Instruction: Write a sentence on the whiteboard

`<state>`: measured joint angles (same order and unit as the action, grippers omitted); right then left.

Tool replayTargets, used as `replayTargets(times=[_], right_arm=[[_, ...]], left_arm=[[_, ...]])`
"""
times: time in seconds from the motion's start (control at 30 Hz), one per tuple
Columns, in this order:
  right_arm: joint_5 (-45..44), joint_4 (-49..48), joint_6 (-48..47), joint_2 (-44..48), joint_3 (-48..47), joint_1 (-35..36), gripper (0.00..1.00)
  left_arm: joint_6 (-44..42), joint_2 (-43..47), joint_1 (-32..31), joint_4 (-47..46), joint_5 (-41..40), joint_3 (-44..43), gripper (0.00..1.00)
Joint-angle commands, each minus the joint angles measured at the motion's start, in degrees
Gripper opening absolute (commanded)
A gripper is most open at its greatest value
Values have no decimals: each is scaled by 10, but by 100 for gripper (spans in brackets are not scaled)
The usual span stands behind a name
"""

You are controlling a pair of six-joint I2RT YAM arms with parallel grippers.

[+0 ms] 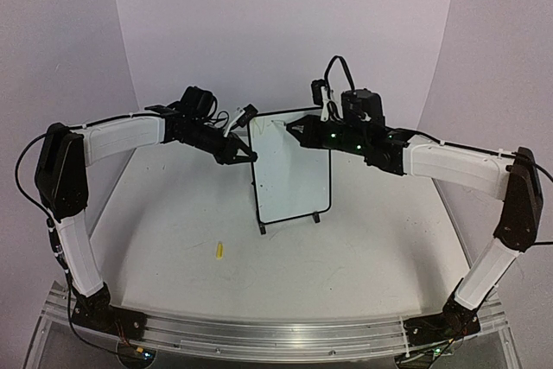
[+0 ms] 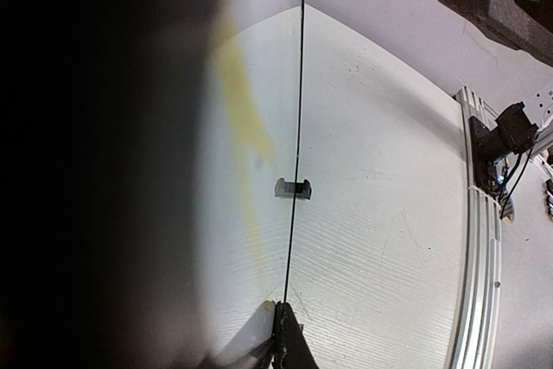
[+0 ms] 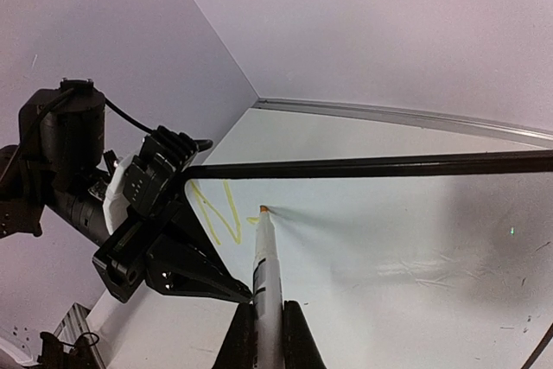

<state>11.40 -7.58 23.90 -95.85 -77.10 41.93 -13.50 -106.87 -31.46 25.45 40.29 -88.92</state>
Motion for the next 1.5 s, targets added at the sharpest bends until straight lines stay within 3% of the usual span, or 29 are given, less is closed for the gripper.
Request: replayTargets(times=[0.0, 1.47], right_arm=[[-14, -38, 5, 6, -12, -9, 0], [22, -5, 9, -7, 34, -10, 0]], left_arm=[[-29, 9, -6, 50, -34, -7, 0], [-29, 13, -6, 51, -34, -8, 0]])
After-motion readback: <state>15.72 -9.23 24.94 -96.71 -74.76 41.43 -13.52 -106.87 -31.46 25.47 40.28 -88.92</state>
